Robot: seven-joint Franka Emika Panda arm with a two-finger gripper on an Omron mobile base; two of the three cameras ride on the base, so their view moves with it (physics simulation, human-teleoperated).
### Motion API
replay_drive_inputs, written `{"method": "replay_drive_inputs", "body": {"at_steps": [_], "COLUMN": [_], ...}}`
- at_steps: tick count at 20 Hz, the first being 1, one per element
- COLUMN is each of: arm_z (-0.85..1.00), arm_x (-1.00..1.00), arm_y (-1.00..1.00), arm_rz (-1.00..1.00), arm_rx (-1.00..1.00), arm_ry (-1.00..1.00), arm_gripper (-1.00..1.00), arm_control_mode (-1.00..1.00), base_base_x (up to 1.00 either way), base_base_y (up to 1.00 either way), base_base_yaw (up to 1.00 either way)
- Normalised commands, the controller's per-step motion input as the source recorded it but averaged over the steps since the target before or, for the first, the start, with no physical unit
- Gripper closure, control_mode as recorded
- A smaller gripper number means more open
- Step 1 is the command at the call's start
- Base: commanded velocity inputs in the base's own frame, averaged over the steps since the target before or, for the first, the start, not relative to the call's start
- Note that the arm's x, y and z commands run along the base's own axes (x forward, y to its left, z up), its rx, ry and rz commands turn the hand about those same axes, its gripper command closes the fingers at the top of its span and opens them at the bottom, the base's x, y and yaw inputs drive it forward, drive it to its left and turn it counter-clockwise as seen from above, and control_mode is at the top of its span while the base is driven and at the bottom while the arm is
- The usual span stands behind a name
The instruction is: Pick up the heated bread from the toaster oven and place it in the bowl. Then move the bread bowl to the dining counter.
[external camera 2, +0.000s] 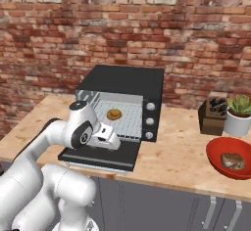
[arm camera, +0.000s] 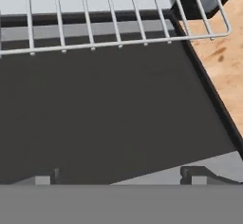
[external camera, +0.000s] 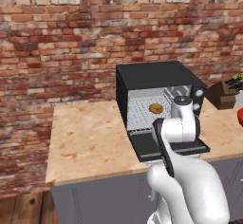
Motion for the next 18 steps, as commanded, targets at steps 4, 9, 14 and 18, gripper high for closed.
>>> {"method": "replay_drive_inputs", "body": {"at_steps": [4, 9, 14, 18], "arm_z": [0.76, 0.92, 0.46, -0.03], "arm_x": [-0.04, 0.10, 0.49, 0.71], "arm_y": [0.00, 0.00, 0.02, 0.01], "arm_rz": [-0.04, -0.01, 0.00, 0.09], "arm_rx": [0.00, 0.00, 0.01, 0.02], "arm_ry": [-0.04, -0.22, -0.18, -0.15], "arm_gripper": [-1.00, -1.00, -1.00, -1.00], "arm_control_mode": [-1.00, -1.00, -1.00, -1.00], "base_base_x": [0.00, 0.00, 0.00, 0.00], "base_base_y": [0.00, 0.00, 0.00, 0.00], "base_base_yaw": [0.00, 0.00, 0.00, 0.00]}}
